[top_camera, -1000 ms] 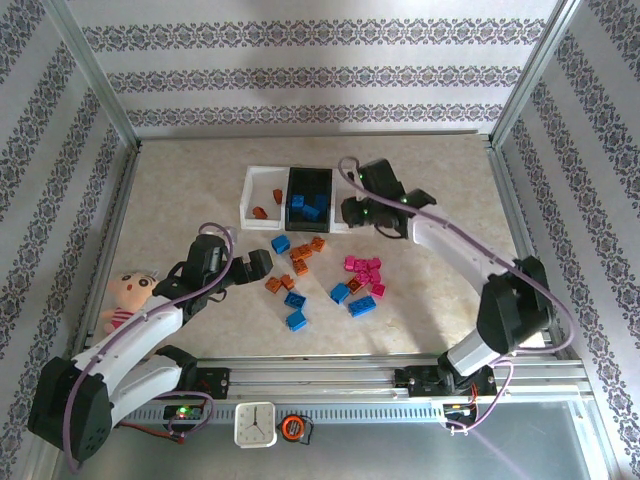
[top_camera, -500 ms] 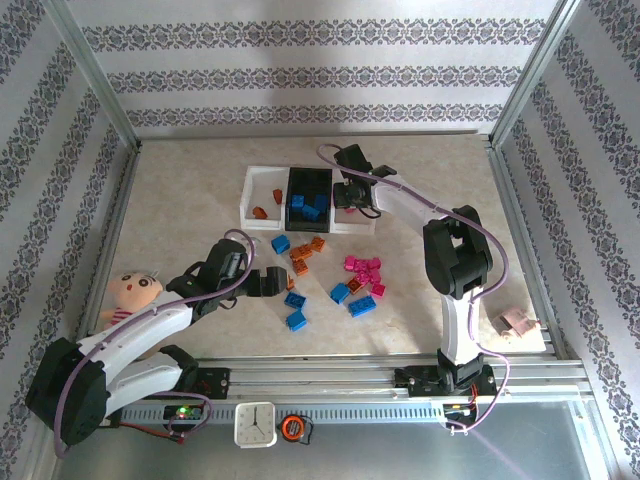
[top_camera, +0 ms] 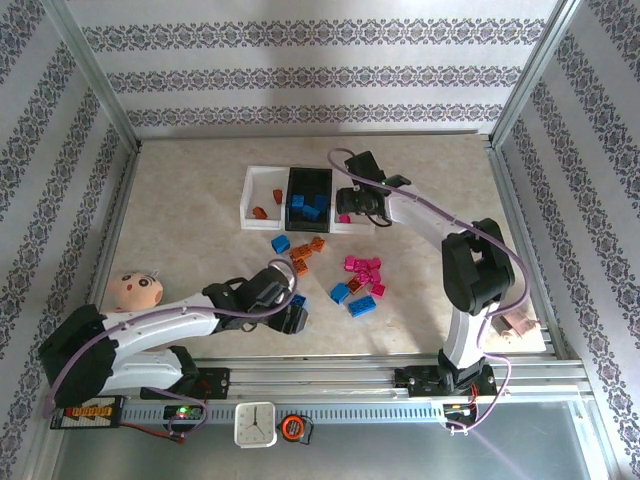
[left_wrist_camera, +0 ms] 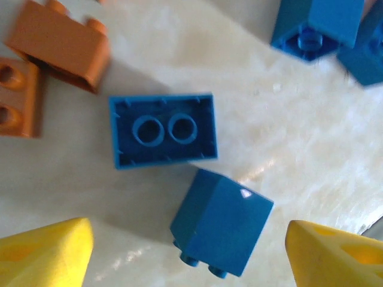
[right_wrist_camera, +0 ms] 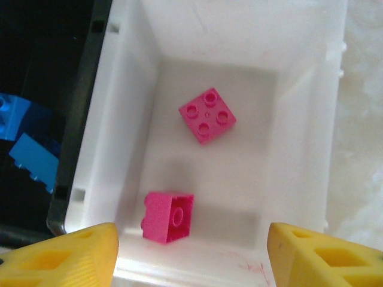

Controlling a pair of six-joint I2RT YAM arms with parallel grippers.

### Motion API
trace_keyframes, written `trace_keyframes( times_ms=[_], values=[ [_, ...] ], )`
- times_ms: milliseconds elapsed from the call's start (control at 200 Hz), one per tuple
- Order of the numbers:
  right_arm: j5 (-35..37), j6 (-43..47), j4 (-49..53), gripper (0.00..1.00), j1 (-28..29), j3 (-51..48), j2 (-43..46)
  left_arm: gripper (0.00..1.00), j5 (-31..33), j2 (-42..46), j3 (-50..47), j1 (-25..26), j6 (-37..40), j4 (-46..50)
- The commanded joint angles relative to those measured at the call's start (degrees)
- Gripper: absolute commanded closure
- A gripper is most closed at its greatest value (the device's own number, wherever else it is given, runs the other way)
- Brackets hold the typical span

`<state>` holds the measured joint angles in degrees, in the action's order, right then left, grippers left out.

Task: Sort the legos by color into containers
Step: Place the lego in the container, then pick up the lego from the middle-left of the table.

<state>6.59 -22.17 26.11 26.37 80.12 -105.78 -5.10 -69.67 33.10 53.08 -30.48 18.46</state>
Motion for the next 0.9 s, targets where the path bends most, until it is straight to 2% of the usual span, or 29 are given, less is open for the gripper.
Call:
trace_keyframes(
  times_ms=[0,290,485,655,770,894],
  values=[
    [-1.0,-1.8,-2.6,0.33,0.0,-3.9,3.4,0.21,2.8,-3.0,2.8,3.3,0.1,4.0],
    [-2.1,-2.2,-4.1,0.32,0.0,-8.1,7.6,0.36,4.7,-11.8,7.0,4.9,3.5,2.6],
    [-1.7,-1.8,-4.3,0.32,-0.3,-9.8,10.1,0.55,4.0,-14.4,8.4,5.2,4.4,2.7],
    [-1.6,-2.3,-4.9,0.32,-0.8,-11.4,11.7,0.64,3.8,-13.0,8.6,5.6,3.8,4.2],
    [-1.8,-2.7,-5.6,0.32,-0.9,-13.1,13.1,0.67,5.1,-9.4,9.5,5.5,2.9,5.5],
    [-2.5,-3.3,-6.1,0.32,-1.0,-15.7,15.3,0.69,4.2,-4.5,11.5,1.2,3.5,4.7]
  ],
)
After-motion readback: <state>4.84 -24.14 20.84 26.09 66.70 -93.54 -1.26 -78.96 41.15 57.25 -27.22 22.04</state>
